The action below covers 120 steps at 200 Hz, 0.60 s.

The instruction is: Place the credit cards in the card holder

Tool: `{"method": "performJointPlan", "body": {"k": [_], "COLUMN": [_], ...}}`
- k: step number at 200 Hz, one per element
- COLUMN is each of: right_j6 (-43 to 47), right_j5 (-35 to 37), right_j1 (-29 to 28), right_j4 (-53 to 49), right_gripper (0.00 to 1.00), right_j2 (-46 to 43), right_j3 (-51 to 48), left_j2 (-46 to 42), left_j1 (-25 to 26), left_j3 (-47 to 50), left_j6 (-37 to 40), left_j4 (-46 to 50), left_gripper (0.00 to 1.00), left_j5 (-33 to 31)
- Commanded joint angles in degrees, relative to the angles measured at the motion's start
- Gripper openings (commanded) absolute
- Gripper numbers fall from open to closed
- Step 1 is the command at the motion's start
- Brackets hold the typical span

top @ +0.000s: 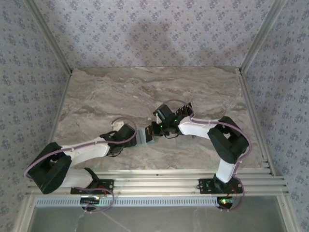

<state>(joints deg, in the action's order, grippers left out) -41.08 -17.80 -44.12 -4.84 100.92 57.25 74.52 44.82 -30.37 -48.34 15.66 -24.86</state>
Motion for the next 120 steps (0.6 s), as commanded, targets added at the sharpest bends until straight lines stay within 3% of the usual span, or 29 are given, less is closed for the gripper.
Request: {"method": "performJointPlan", "body": {"k": [1,62,120], "right_j6": [-0.7,-0.5,-0.2], "right_j5": [-0.2,-1.8,-5.3], "right_j1": [0.1,0.0,0.3], "right_j4": [-0.2,0.7,8.6], "right_gripper": [0.0,0.0,0.0], "right_j2": [0.7,-1.0,-0.9], "right_j3": [-0.6,1.5,0.5], "left_j2": [-0.3,-2.7,-2.8], "left_j1": [0.6,0.5,0.5], "left_j3": [1.1,2.6,3.2], "left_j6": [-2.1,-4.4,-4.6], "left_j4": [2.8,5.4,5.4], "left_gripper": [1.0,1.0,1.0], "left_j5": [-1.9,-3.7,-3.6]}}
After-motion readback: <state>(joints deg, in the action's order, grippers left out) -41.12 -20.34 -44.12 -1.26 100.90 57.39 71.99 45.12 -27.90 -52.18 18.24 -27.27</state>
